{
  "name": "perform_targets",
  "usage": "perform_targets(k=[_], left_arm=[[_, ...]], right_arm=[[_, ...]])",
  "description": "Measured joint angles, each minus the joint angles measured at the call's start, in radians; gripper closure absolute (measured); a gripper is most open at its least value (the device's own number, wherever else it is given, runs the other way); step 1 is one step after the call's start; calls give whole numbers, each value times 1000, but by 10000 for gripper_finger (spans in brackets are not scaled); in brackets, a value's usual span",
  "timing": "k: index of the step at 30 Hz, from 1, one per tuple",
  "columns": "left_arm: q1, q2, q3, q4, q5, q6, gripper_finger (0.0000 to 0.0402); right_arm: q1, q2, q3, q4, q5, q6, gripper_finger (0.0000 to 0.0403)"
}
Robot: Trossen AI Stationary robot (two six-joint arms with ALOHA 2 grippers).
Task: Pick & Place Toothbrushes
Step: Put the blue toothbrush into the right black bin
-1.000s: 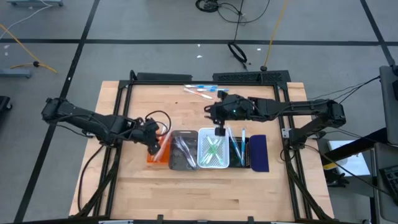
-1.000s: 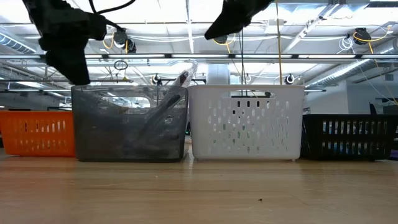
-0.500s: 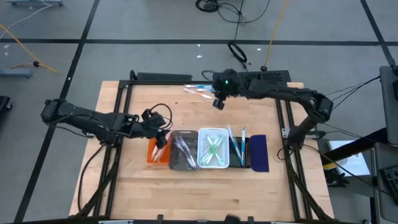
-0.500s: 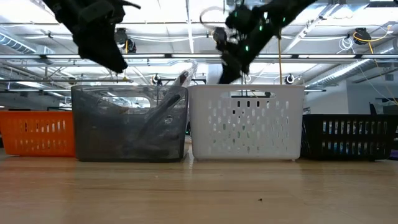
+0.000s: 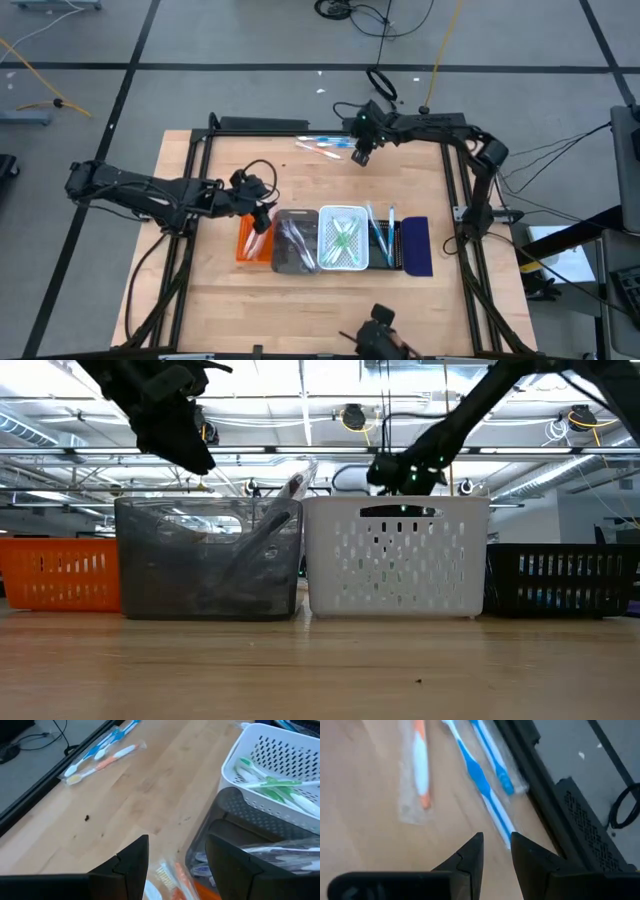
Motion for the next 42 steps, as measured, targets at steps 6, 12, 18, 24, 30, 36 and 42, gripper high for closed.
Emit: perform_targets(k=[6,12,18,24,30,36,42], left_arm=[[12,0,0,0,0,0,206],[12,0,0,1,0,-1,206],[12,0,0,1,0,-2,206],[12,0,0,1,1,-2,206],[12,0,0,1,1,-2,206],[15,0,0,1,0,0,206],[15,0,0,1,0,-1,206]], right_arm=[[-17,68,0,33,0,-33,314],[-20,76,0,85,9,-78,314],[-28,77,0,88,3,-93,314],[-28,112,1,105,2,-115,314],[-31,149,5,97,-1,-140,321],[-18,127,3,52,-1,-170,387],[12,71,-4,-8,-98,-157,391]])
